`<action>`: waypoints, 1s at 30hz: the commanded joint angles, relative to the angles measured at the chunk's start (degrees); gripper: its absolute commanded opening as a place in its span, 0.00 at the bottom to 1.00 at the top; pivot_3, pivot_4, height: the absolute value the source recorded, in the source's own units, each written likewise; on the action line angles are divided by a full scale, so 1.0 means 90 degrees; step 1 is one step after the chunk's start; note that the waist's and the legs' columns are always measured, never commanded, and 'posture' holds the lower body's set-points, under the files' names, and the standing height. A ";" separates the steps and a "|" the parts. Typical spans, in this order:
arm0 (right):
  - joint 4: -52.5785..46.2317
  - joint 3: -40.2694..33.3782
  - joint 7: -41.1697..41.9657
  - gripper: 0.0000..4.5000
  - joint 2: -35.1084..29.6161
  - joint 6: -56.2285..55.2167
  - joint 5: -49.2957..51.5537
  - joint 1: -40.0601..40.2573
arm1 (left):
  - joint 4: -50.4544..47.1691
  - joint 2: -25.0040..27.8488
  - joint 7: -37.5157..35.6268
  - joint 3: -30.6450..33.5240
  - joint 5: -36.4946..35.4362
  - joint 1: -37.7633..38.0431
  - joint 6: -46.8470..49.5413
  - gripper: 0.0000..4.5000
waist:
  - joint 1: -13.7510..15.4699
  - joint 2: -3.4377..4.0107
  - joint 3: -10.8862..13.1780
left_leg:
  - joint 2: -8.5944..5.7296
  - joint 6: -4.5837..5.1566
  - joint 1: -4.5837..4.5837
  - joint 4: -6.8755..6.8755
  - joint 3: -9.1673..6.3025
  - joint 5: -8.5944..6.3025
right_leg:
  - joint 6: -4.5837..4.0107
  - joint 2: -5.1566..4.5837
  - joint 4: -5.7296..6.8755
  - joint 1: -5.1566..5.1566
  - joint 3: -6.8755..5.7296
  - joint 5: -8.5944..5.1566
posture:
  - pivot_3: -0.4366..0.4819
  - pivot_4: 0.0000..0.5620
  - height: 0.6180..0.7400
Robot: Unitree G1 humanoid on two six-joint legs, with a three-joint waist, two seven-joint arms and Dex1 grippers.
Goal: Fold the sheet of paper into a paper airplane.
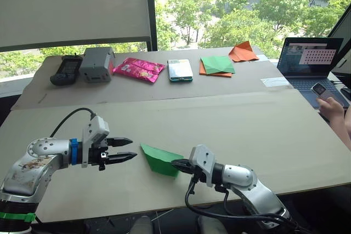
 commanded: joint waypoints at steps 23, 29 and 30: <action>0.0561 -0.0454 0.1918 0.00 -0.0785 -0.0643 0.0637 -0.0998 | 0.0466 -0.0563 -0.0323 -0.0946 0.0444 -0.0230 -0.1161 0.01 | 0.0002 -0.0006 -0.0004 | -0.0002 0.0012 0.0018 0.0003 0.0001 0.0007 | 0.0001 0.0010 0.0056 0.0007 0.0007 0.0001 | 0.48 0.27 0.93; 0.0407 -0.0494 0.1821 0.00 -0.0810 -0.0503 0.0657 -0.0901 | 0.0723 -0.0491 -0.0411 -0.1410 0.1165 -0.0083 -0.1908 0.01 | 0.0008 -0.0004 -0.0005 | -0.0003 0.0007 0.0019 0.0006 0.0000 0.0004 | 0.0001 0.0007 0.0053 0.0006 0.0008 0.0000 | 0.48 0.27 0.93; 0.0389 -0.0493 0.1810 0.00 -0.0809 -0.0486 0.0655 -0.0892 | 0.0784 -0.0483 -0.0410 -0.1458 0.1271 -0.0071 -0.2026 0.01 | 0.0004 -0.0004 -0.0005 | -0.0003 0.0006 0.0019 0.0006 0.0000 0.0004 | 0.0001 0.0008 0.0053 0.0007 0.0008 0.0000 | 0.48 0.27 0.93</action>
